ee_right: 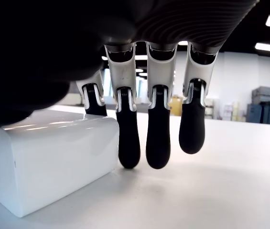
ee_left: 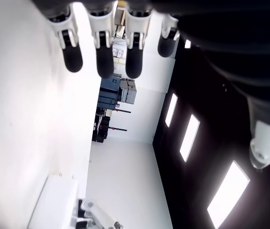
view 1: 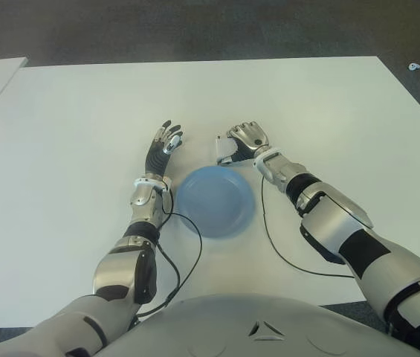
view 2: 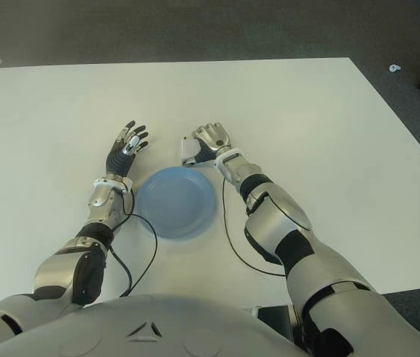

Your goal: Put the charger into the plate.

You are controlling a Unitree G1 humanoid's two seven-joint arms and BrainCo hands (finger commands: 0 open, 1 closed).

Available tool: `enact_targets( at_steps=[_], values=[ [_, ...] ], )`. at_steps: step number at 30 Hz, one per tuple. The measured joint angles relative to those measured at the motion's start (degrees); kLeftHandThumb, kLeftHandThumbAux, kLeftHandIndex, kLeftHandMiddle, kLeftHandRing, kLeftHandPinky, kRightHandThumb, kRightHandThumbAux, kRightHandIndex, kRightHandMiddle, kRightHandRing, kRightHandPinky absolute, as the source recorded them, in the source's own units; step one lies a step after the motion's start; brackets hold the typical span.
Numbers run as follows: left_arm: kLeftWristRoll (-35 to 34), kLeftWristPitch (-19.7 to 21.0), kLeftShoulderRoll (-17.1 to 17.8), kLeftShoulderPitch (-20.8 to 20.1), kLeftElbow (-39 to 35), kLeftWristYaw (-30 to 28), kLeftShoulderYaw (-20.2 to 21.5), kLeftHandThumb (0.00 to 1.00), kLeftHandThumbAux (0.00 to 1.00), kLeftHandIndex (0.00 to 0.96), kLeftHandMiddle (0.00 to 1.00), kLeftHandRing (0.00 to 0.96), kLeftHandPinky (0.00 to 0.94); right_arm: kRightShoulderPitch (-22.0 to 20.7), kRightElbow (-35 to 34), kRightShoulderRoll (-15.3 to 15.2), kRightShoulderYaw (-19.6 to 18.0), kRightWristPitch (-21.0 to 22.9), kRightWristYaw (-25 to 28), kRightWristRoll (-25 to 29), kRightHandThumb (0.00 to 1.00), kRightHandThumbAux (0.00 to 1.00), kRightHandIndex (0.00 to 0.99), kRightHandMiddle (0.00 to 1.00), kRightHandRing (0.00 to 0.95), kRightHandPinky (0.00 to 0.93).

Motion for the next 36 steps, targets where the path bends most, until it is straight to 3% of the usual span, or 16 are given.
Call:
enact_targets(
  at_steps=[12,36],
  values=[
    [-0.1,0.0,0.0,-0.4,0.7,-0.4,0.0,0.047,0.531,0.08,0.194,0.188,0.198,0.2,-0.2,0.1,-3.6,-0.8,4.1,2.3,0.738,0.711,0.439,0.883,0.86,0.857],
    [0.1,-0.2,0.2,-1.1,1.8,-0.4,0.0,0.022,0.535,0.113,0.246,0.23,0.219,0.3,-0.2,-0.4,-3.8,-1.2,3.5,2.0,0.741,0.713,0.438,0.886,0.869,0.866]
  ],
)
